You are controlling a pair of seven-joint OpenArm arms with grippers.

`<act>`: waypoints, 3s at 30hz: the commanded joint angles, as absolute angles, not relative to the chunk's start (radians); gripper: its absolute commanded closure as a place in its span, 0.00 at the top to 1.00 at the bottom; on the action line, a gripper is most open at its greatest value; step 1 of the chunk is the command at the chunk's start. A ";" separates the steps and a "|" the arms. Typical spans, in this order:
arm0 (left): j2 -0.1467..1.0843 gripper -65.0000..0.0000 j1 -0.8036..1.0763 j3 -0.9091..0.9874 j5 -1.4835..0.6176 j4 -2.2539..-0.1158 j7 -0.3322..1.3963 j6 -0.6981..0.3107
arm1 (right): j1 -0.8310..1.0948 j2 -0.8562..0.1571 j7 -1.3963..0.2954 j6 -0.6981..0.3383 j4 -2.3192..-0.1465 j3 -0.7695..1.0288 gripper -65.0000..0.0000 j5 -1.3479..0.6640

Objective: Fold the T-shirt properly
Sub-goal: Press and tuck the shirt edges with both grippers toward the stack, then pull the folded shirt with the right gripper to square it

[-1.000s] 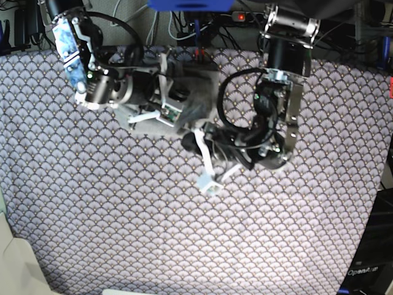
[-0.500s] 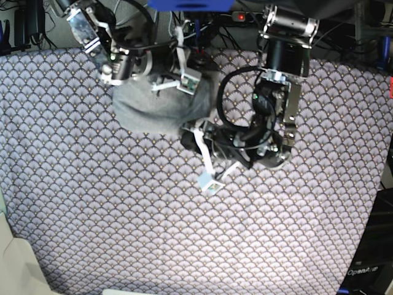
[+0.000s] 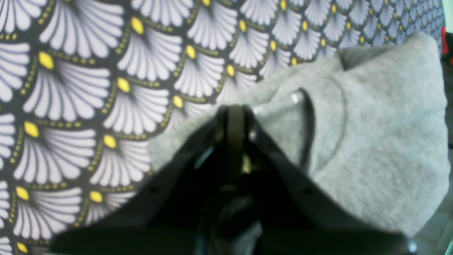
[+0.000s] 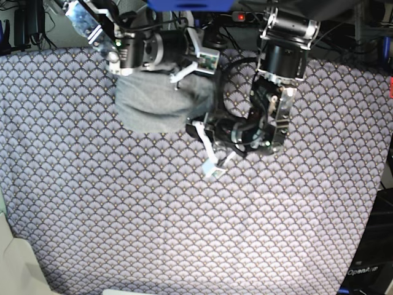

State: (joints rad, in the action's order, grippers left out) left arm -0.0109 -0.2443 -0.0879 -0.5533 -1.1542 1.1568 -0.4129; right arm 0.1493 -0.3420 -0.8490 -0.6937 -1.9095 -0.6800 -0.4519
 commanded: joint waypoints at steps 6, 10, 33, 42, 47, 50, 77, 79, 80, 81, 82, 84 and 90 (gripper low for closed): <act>0.027 0.00 -0.223 -0.088 -0.552 -1.164 1.104 -0.415 | 0.064 -0.406 -0.826 -0.698 -1.940 -0.674 0.05 -0.469; 0.028 0.00 -0.222 -0.088 -0.552 -1.164 1.101 -0.415 | -0.002 -0.453 -0.842 -0.698 -1.940 -0.665 0.05 -0.469; 0.018 0.00 -0.229 -0.087 -0.556 -1.164 1.099 -0.412 | 0.151 -0.559 -0.842 -0.698 -1.946 -0.191 0.00 -0.469; 0.018 0.00 -0.229 -0.087 -0.559 -1.164 1.099 -0.410 | 0.271 -0.515 -0.723 -0.698 -1.931 -0.171 0.00 -0.467; 0.021 0.00 -0.229 -0.079 -0.562 -1.170 1.109 -0.410 | 0.272 -0.481 -0.668 -0.698 -1.828 -0.176 0.00 -0.466; 0.025 0.00 -0.229 -0.079 -0.562 -1.175 1.110 -0.410 | 0.266 -0.469 -0.613 -0.698 -1.748 -0.206 0.00 -0.466; 0.191 0.00 -0.268 -0.087 -0.938 -1.178 1.125 -0.407 | 0.246 -0.513 -0.676 -0.698 -1.956 -0.194 0.00 -0.291; 0.203 0.00 -0.237 -0.081 -0.935 -1.178 1.142 -0.407 | 0.260 -0.513 -0.676 -0.698 -1.952 -0.163 0.00 -0.291; 0.205 0.00 -0.226 -0.081 -0.935 -1.179 1.142 -0.407 | 0.275 -0.513 -0.670 -0.698 -1.952 -0.139 0.00 -0.291; 0.209 0.00 -0.222 -0.081 -0.934 -1.187 1.142 -0.407 | 0.285 -0.513 -0.667 -0.698 -1.952 -0.113 0.00 -0.291; 0.217 0.00 -0.213 -0.084 -0.932 -1.196 1.142 -0.407 | 0.289 -0.513 -0.667 -0.698 -1.952 -0.087 0.00 -0.291; 0.219 0.00 -0.200 -0.087 -0.932 -1.214 1.141 -0.407 | 0.294 -0.513 -0.670 -0.698 -1.951 -0.048 0.00 -0.291; 0.196 0.00 -0.200 -0.087 -0.911 -1.230 1.142 -0.390 | 0.364 -0.509 -0.665 -0.698 -1.945 0.064 0.00 -0.289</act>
State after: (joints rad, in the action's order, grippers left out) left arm 0.1970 -0.1848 -0.0872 -0.8948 -1.2175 1.1442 -0.3817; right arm 0.3721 -0.5003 -0.6880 -0.6952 -1.9320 0.0582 -0.2756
